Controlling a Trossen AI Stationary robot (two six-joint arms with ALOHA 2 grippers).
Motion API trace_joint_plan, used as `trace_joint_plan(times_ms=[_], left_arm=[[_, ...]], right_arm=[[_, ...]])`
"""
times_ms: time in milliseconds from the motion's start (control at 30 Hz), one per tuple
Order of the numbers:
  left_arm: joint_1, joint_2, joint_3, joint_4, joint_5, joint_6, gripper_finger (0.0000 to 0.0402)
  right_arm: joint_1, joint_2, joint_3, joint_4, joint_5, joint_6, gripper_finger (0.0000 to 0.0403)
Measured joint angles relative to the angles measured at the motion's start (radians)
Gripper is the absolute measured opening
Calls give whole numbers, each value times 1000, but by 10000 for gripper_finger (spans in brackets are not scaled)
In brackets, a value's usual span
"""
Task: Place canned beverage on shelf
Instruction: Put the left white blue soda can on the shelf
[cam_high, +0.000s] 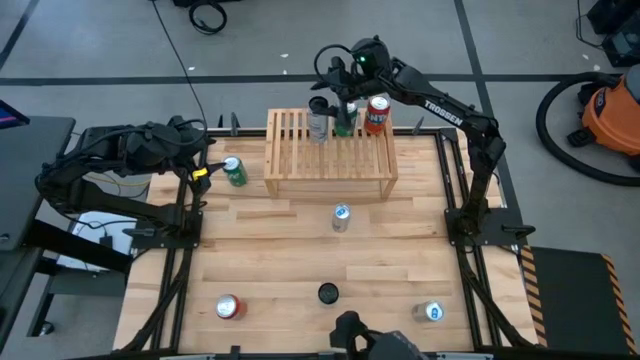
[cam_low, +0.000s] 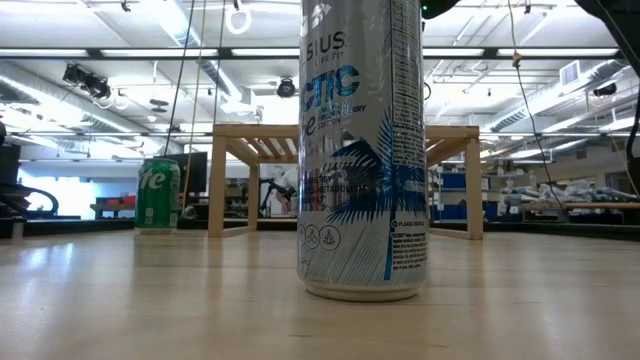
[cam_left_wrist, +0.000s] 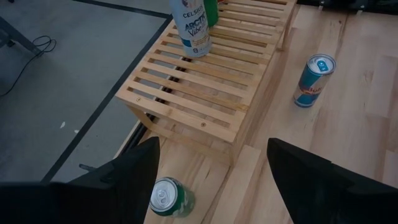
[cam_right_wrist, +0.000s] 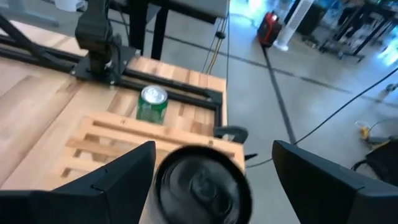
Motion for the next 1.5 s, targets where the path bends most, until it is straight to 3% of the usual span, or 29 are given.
trace_joint_plan(times_ms=[533,600,767,833,1033,1200,1367,1500], left_arm=[[0,0,0,0,0,-2,299],[0,0,0,0,0,-6,299],[0,0,0,1,0,-36,299],[0,0,0,1,0,-37,299],[0,0,0,1,0,-30,299],[0,0,0,1,0,-29,299],[0,0,0,1,6,-38,299],[0,0,0,1,7,-54,299]], right_arm=[[32,-86,-1,80,-13,237,341],[47,-99,-1,78,41,262,341],[90,-111,-1,57,393,430,341],[98,-110,-2,39,468,505,341],[127,-88,-1,-18,539,691,341],[156,-61,-2,-19,548,700,341],[172,-63,-2,-41,656,683,341],[176,-63,-2,-97,667,705,341]])
